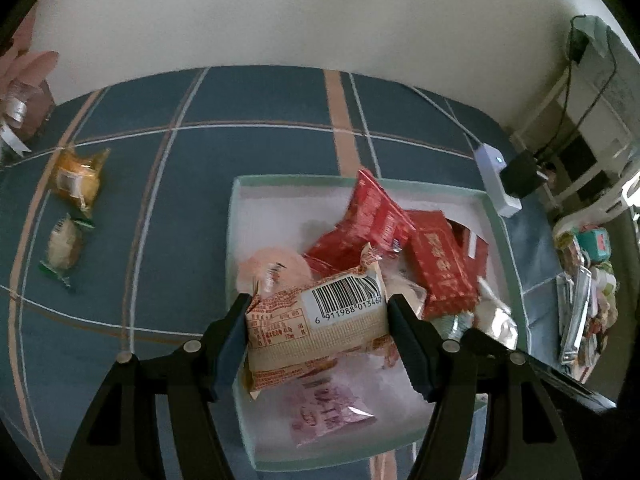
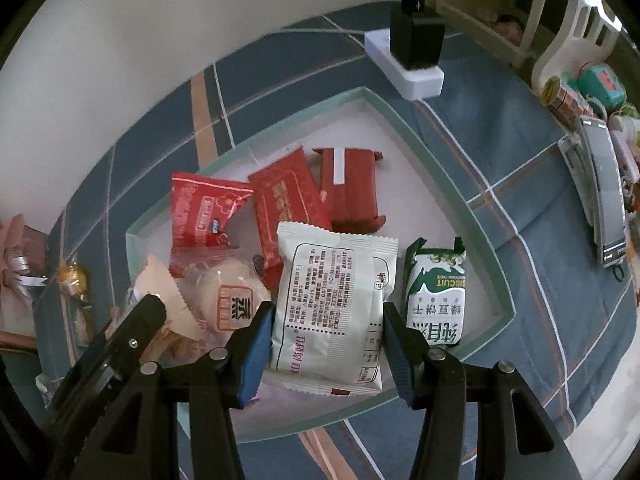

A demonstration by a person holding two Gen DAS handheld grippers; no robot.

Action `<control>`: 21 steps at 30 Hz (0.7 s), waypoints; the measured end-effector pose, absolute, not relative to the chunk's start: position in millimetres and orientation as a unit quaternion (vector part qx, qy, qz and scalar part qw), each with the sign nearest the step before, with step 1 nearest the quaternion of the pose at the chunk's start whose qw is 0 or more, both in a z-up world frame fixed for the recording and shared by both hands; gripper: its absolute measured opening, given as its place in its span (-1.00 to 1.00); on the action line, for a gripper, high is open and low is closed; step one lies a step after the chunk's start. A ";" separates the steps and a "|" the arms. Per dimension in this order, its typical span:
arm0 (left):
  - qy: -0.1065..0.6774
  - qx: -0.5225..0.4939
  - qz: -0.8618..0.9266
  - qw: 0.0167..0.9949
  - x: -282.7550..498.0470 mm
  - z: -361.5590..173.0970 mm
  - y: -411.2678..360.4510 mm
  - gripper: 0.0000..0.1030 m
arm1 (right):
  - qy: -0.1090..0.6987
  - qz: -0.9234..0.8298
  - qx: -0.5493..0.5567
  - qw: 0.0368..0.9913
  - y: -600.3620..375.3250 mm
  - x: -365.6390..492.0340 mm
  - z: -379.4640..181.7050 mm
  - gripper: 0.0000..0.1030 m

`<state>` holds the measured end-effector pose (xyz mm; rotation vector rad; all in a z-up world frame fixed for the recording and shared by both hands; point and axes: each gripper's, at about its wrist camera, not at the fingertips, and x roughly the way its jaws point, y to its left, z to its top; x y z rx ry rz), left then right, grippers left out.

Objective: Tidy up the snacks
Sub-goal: 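Carry both packs over the tray and open both tools to release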

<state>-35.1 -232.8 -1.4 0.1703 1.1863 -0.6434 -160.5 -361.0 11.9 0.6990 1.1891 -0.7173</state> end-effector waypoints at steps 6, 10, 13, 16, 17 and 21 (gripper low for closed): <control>0.560 0.076 -0.305 0.767 -38.9 -8.1 -236.9 0.35 | 0.541 -0.334 0.319 0.703 -365.0 -165.5 6.2 0.08; 0.564 0.072 -0.311 0.762 -39.1 -9.7 -237.7 0.36 | 0.546 -0.336 0.324 0.696 -365.5 -166.4 0.6 0.09; 0.566 0.066 -0.311 0.761 -38.7 -10.0 -236.3 0.38 | 0.546 -0.337 0.328 0.693 -366.8 -164.2 -2.7 0.10; 0.570 0.060 -0.311 0.758 -38.0 -10.5 -234.6 0.39 | 0.543 -0.341 0.329 0.693 -366.8 -165.3 -1.1 0.14; 0.571 0.059 -0.311 0.757 -38.0 -10.3 -235.0 0.40 | 0.543 -0.341 0.329 0.693 -366.9 -166.1 -0.4 0.16; 0.576 0.048 -0.313 0.754 -36.6 -9.1 -235.4 0.43 | 0.537 -0.346 0.326 0.697 -367.2 -168.2 5.6 0.26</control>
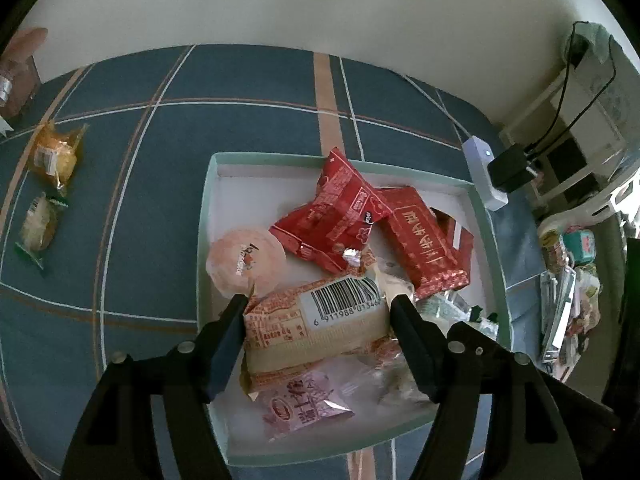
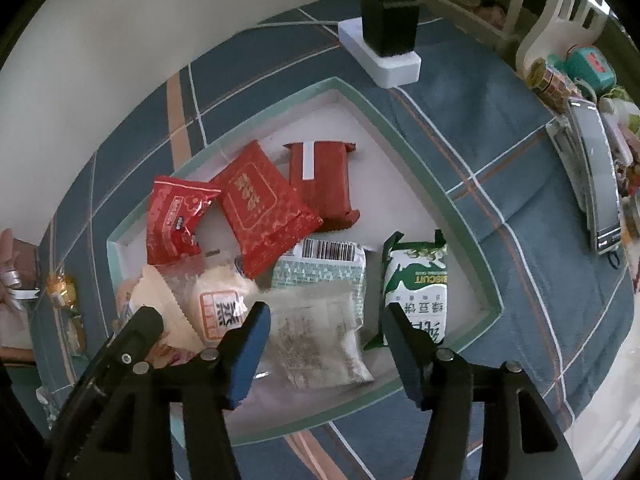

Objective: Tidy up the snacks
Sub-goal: 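Carry both packs over the tray and open both tools to release, then withdraw both tools from the tray toward the remaining snacks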

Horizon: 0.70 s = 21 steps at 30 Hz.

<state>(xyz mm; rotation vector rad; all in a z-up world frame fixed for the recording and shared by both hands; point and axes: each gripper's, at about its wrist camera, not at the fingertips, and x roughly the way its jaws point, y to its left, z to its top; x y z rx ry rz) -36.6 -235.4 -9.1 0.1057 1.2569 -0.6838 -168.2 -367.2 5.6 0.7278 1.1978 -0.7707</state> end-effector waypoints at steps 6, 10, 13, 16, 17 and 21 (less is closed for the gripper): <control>0.577 0.033 -0.320 0.751 -36.2 -3.3 -235.1 0.46 | 0.528 -0.353 0.318 0.704 -366.6 -168.1 16.9 0.35; 0.576 0.022 -0.323 0.751 -35.7 1.6 -233.7 0.54 | 0.521 -0.355 0.314 0.710 -365.1 -167.4 23.5 0.39; 0.573 0.017 -0.322 0.753 -34.7 5.7 -230.0 0.59 | 0.515 -0.356 0.311 0.715 -365.5 -168.1 29.2 0.39; 0.571 0.023 -0.318 0.756 -34.2 5.5 -230.4 0.65 | 0.512 -0.358 0.306 0.719 -366.1 -168.8 33.1 0.40; 0.572 0.024 -0.315 0.757 -34.3 4.6 -230.6 0.66 | 0.512 -0.358 0.304 0.719 -366.6 -169.5 33.8 0.41; 0.575 0.020 -0.309 0.757 -34.0 5.1 -230.4 0.66 | 0.511 -0.351 0.307 0.722 -367.7 -170.9 33.9 0.41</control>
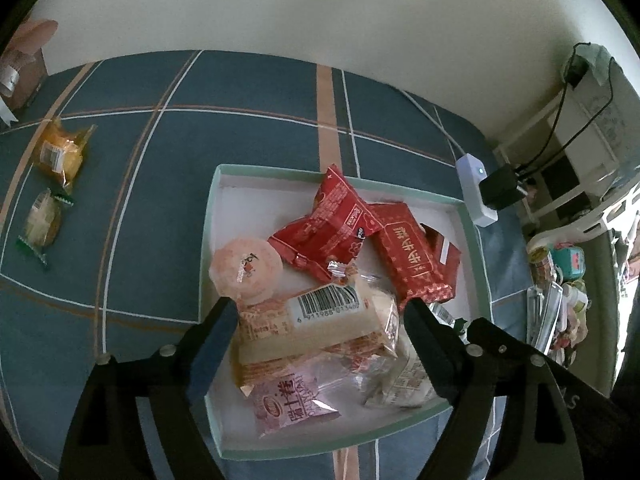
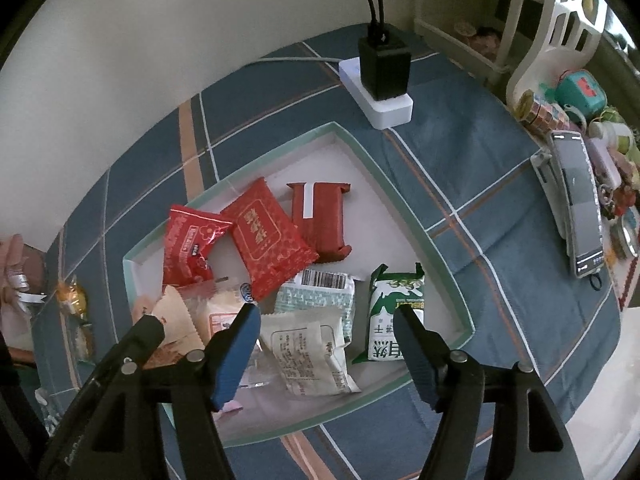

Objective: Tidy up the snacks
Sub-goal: 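Withdraw both tools from the tray toward the remaining snacks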

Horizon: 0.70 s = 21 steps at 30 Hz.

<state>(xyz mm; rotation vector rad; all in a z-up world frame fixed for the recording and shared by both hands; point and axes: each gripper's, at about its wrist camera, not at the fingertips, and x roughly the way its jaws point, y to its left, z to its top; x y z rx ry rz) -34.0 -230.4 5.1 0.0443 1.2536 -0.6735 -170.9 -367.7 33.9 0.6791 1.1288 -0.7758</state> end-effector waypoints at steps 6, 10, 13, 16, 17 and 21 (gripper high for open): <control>0.566 0.013 -0.302 0.767 -32.9 19.1 -223.6 0.77 | 0.513 -0.351 0.308 0.721 -368.6 -172.1 32.6 0.41; 0.565 0.006 -0.292 0.771 -29.7 25.8 -217.8 0.77 | 0.512 -0.347 0.305 0.724 -367.8 -170.7 34.0 0.41; 0.564 0.008 -0.276 0.778 -27.1 30.5 -210.6 0.77 | 0.513 -0.345 0.301 0.726 -364.7 -168.1 35.2 0.41; 0.550 0.022 -0.245 0.798 -22.6 36.1 -200.0 0.77 | 0.514 -0.341 0.296 0.729 -360.2 -164.6 36.6 0.41; 0.544 0.031 -0.231 0.806 -20.4 37.8 -195.3 0.77 | 0.515 -0.340 0.293 0.730 -358.6 -163.3 37.1 0.41; 0.527 0.071 -0.181 0.828 -13.4 36.8 -180.4 0.78 | 0.519 -0.336 0.281 0.734 -351.7 -156.4 38.4 0.42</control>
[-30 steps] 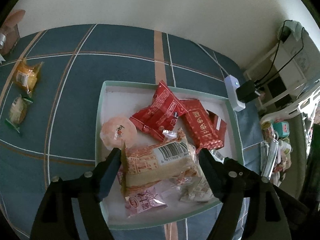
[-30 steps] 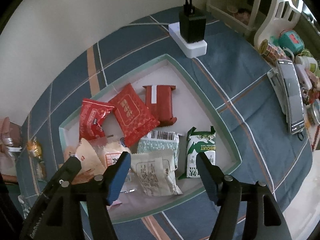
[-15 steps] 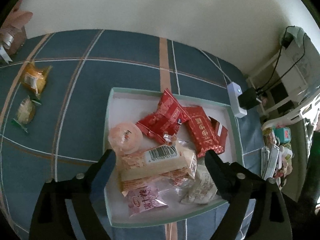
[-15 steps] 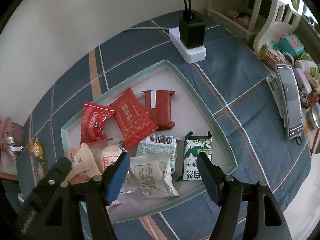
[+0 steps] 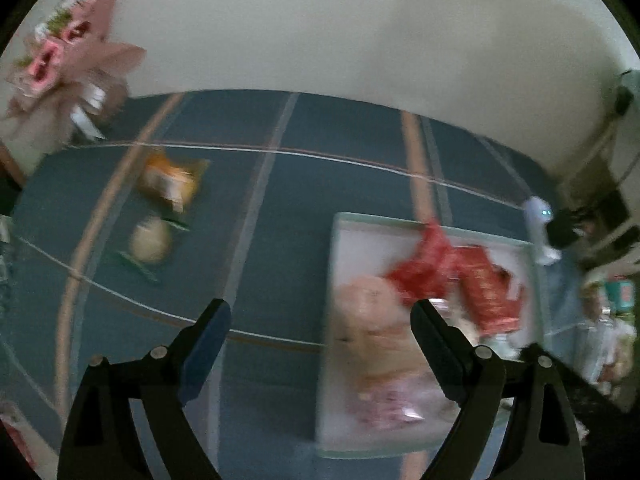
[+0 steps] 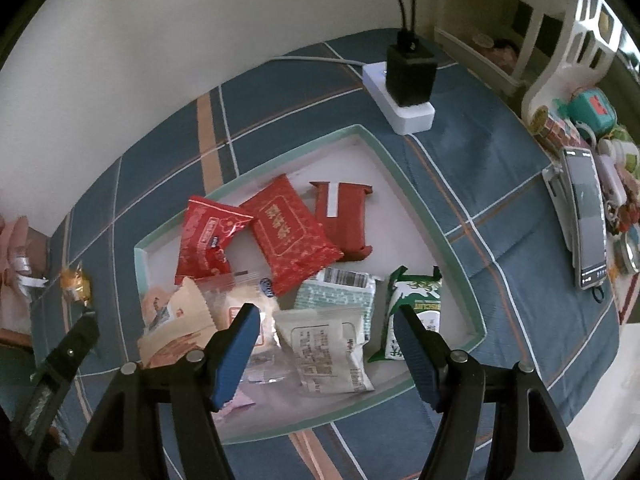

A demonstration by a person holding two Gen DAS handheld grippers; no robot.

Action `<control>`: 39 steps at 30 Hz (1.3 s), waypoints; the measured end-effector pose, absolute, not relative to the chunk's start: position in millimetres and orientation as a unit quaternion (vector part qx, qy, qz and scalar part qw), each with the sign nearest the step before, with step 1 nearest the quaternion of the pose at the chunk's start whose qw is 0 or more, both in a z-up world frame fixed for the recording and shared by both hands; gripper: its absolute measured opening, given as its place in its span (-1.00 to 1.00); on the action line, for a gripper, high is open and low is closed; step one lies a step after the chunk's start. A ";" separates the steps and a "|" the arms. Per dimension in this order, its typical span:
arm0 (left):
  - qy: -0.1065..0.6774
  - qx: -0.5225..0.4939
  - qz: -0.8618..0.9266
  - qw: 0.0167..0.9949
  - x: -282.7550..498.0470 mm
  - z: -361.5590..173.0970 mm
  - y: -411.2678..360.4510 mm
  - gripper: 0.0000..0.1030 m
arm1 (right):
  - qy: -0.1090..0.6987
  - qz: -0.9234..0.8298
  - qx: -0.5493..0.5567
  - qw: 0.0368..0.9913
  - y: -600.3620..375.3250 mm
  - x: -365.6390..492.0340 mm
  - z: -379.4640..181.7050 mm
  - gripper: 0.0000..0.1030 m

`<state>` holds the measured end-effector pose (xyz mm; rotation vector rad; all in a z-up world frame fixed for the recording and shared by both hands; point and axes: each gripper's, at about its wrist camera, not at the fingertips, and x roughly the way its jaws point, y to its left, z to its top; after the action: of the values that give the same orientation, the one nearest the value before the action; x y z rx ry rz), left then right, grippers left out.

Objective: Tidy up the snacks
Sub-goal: 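Withdraw both tools from the tray toward the remaining snacks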

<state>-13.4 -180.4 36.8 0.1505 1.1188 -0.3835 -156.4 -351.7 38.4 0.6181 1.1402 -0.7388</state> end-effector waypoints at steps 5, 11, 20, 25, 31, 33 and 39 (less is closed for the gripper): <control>0.522 0.105 -0.145 0.834 -5.7 28.3 -165.6 0.83 | 0.526 -0.327 0.263 0.740 -341.4 -146.1 37.8 0.63; 0.519 0.106 -0.132 0.838 -2.4 27.9 -158.8 0.96 | 0.523 -0.324 0.236 0.752 -330.8 -137.8 41.9 0.97; 0.514 0.091 -0.118 0.845 6.5 32.5 -138.9 0.97 | 0.525 -0.319 0.205 0.762 -315.4 -125.7 43.5 1.00; 0.509 0.080 -0.104 0.851 16.2 38.2 -120.0 0.97 | 0.524 -0.313 0.191 0.769 -304.1 -116.4 46.5 1.00; 0.497 0.071 -0.073 0.862 29.9 46.7 -85.6 0.97 | 0.523 -0.297 0.176 0.779 -281.0 -100.6 49.0 1.00; 0.493 0.072 -0.058 0.865 34.7 48.4 -70.8 0.97 | 0.526 -0.286 0.168 0.784 -268.5 -92.1 48.7 1.00; 0.489 0.069 -0.032 0.869 44.7 50.0 -34.2 0.97 | 0.533 -0.258 0.146 0.793 -233.3 -70.6 45.4 1.00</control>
<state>44.7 -34.2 50.0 0.1447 1.0222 -0.0679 -70.6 -233.3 45.4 0.3133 1.1457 -0.5551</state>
